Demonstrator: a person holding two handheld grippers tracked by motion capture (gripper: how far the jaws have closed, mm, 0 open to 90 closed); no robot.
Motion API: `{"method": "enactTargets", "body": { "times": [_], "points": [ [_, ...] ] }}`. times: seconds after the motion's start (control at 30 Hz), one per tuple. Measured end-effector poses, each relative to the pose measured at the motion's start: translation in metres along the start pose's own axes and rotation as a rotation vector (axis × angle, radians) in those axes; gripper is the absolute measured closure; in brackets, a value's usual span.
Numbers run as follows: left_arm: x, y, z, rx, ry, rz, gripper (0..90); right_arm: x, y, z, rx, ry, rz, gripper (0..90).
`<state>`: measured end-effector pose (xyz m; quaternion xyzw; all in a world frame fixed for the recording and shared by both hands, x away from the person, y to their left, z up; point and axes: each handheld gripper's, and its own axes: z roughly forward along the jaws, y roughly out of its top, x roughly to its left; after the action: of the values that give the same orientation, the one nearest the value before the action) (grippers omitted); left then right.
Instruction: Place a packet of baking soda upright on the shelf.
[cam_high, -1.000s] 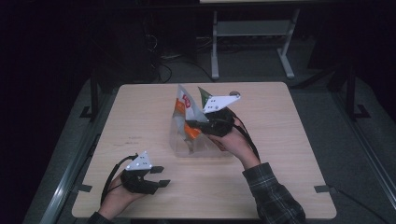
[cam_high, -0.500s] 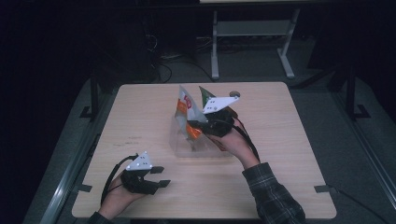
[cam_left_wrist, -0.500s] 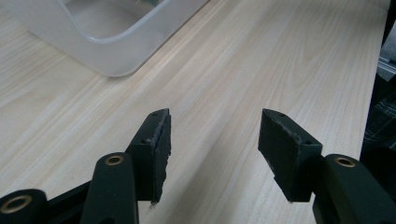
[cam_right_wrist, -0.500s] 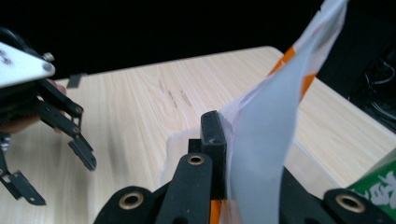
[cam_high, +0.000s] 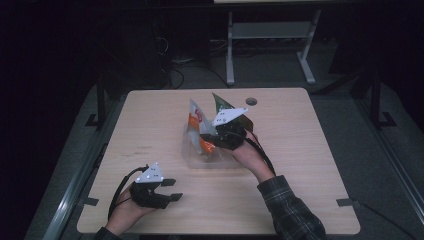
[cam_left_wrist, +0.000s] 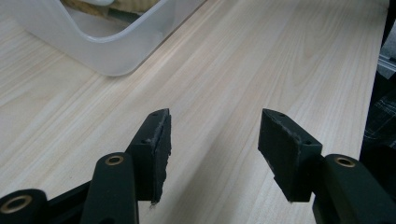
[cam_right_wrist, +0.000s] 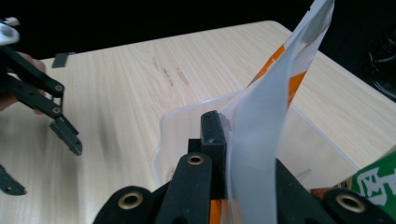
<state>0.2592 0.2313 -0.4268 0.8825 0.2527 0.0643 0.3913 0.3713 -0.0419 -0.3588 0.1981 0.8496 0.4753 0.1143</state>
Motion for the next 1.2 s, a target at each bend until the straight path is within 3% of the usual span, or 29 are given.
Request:
{"method": "enactTargets", "body": {
  "times": [0.33,0.63,0.73,0.93,1.2],
  "points": [
    [-0.001,0.0,0.001,0.008,-0.006,0.004,43.7,0.0,-0.003,0.003,-0.026,-0.02,0.042,86.2],
    [-0.001,0.0,0.003,0.009,-0.01,0.006,43.6,0.001,-0.003,0.004,-0.008,-0.038,0.054,61.2],
    [-0.001,0.0,0.003,0.007,-0.012,0.001,43.6,0.002,-0.004,0.006,0.006,-0.082,0.057,47.5],
    [-0.001,0.0,0.003,0.006,-0.013,0.001,43.3,0.001,-0.006,0.002,0.003,-0.079,0.096,38.1],
    [-0.001,0.0,0.003,0.01,-0.007,-0.005,38.5,0.008,-0.015,-0.004,0.008,-0.083,0.086,33.7]
  ]
}}
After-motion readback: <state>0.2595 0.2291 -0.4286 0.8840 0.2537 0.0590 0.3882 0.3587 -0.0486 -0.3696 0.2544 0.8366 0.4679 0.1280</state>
